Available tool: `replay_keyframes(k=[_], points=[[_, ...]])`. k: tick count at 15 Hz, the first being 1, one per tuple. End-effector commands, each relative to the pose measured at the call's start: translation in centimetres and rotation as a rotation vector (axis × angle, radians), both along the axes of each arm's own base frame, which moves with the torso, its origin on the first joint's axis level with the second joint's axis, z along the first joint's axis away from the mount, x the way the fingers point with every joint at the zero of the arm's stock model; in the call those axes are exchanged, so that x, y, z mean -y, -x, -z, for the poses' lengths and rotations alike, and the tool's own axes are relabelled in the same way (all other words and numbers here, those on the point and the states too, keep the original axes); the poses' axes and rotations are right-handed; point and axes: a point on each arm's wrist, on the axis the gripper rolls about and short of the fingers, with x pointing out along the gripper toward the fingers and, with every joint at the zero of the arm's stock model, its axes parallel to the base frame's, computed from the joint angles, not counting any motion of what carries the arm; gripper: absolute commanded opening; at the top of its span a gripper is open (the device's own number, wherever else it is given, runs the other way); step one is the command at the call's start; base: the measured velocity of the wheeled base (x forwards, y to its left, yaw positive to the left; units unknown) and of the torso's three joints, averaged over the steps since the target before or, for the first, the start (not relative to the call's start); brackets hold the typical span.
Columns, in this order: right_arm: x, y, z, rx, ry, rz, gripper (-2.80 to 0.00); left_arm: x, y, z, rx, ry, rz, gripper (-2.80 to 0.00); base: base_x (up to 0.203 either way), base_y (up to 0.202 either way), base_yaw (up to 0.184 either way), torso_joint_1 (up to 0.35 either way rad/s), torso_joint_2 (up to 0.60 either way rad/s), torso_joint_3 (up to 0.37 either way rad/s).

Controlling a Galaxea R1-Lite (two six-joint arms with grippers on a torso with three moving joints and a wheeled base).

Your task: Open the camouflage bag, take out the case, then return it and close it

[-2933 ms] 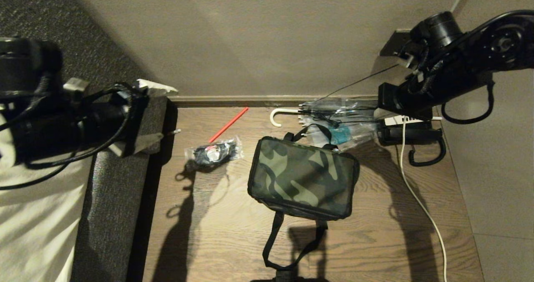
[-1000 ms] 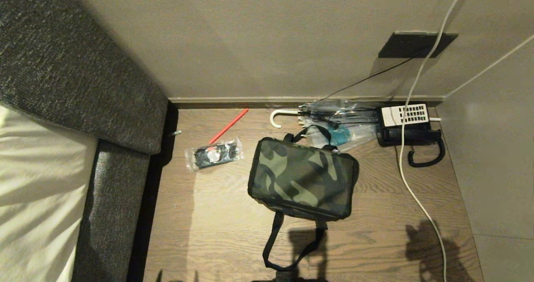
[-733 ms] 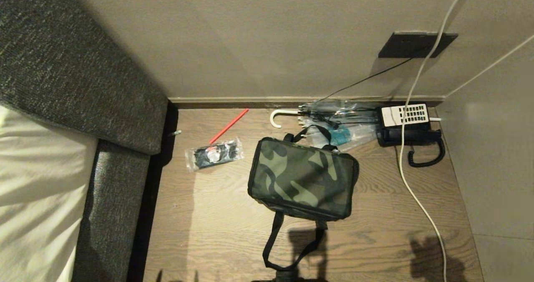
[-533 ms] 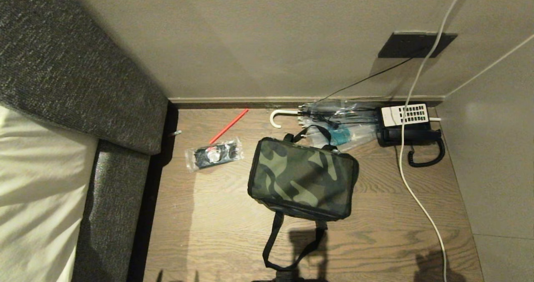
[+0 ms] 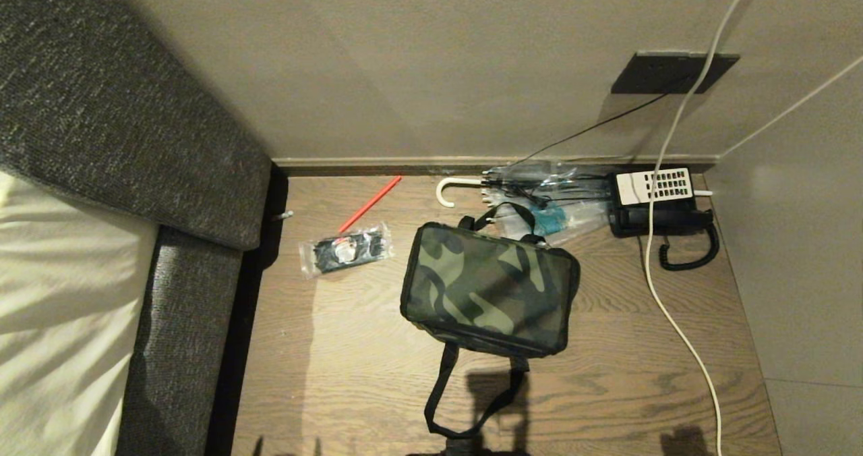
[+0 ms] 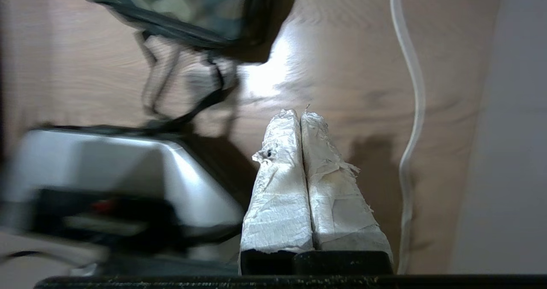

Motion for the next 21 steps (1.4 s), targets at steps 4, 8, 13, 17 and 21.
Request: replay_keyframes(k=[4,8,13,17,21], points=[[0.2,-0.4,2.7,0.357,0.051,0.082,-2.8,0.0,0.0,0.0,-0.005,0.0,0.0,0.0,0.0,0.0,0.0,0.0,0.0,0.0],[0.3,-0.5,3.7,0.256,-0.006,0.135,-2.8,0.0,0.0,0.0,-0.005,0.0,0.0,0.0,0.0,0.0,0.0,0.0,0.0,0.0],[0.3,-0.5,3.8,0.254,-0.007,0.135,-2.8,0.0,0.0,0.0,-0.005,0.0,0.0,0.0,0.0,0.0,0.0,0.0,0.0,0.0],[0.2,-0.5,3.8,0.257,0.003,0.13,-2.8,0.0,0.0,0.0,-0.005,0.0,0.0,0.0,0.0,0.0,0.0,0.0,0.0,0.0],[0.3,-0.5,3.8,0.257,0.003,0.131,-2.8,0.0,0.0,0.0,-0.005,0.0,0.0,0.0,0.0,0.0,0.0,0.0,0.0,0.0]])
